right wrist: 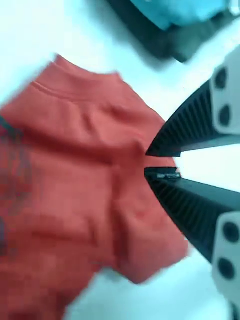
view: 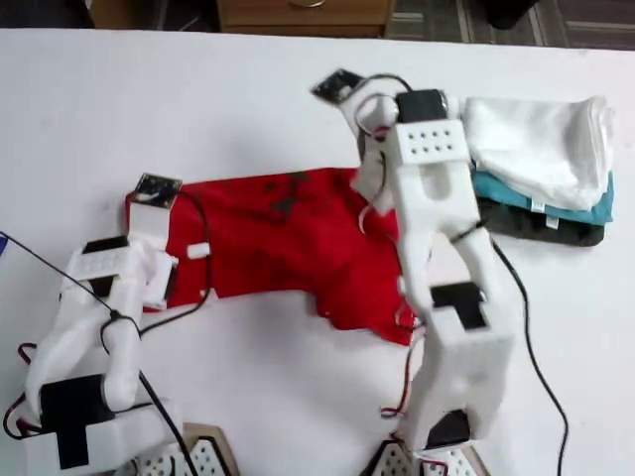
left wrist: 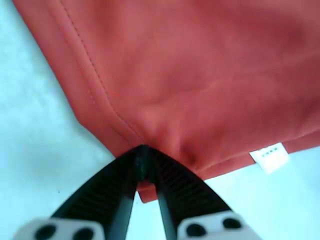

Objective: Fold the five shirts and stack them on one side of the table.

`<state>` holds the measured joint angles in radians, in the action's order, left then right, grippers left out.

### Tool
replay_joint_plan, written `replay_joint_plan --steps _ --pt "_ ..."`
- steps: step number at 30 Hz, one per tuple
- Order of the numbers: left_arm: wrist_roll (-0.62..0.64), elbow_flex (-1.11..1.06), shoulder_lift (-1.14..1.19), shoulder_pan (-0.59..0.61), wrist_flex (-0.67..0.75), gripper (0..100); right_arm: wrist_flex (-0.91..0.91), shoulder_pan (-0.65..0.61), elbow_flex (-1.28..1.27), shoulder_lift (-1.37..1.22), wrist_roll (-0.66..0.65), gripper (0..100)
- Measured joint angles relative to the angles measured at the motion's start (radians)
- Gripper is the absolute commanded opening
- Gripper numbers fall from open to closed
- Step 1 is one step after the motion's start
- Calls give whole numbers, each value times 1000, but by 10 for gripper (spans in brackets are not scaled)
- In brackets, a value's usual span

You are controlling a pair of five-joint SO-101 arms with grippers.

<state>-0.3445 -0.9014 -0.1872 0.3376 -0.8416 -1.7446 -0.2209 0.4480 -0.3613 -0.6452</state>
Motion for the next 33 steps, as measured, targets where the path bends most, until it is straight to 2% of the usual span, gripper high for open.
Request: replay_joint_plan --steps 7,12,15,22,28,30,33 --pt "0 0 0 0 0 26 34 -54 -534 299 -114 289" --pt "0 0 0 0 0 26 183 -186 -864 491 -155 353" --pt "0 0 0 0 0 26 267 -233 -1013 525 -152 354" --pt "0 0 0 0 0 26 470 -245 -1197 526 -77 352" --pt "0 0 0 0 0 26 666 -236 -1297 514 -64 343" --pt "0 0 0 0 0 26 715 -201 -1293 474 -68 279" --pt "0 0 0 0 0 26 729 -143 -1243 423 -68 87"
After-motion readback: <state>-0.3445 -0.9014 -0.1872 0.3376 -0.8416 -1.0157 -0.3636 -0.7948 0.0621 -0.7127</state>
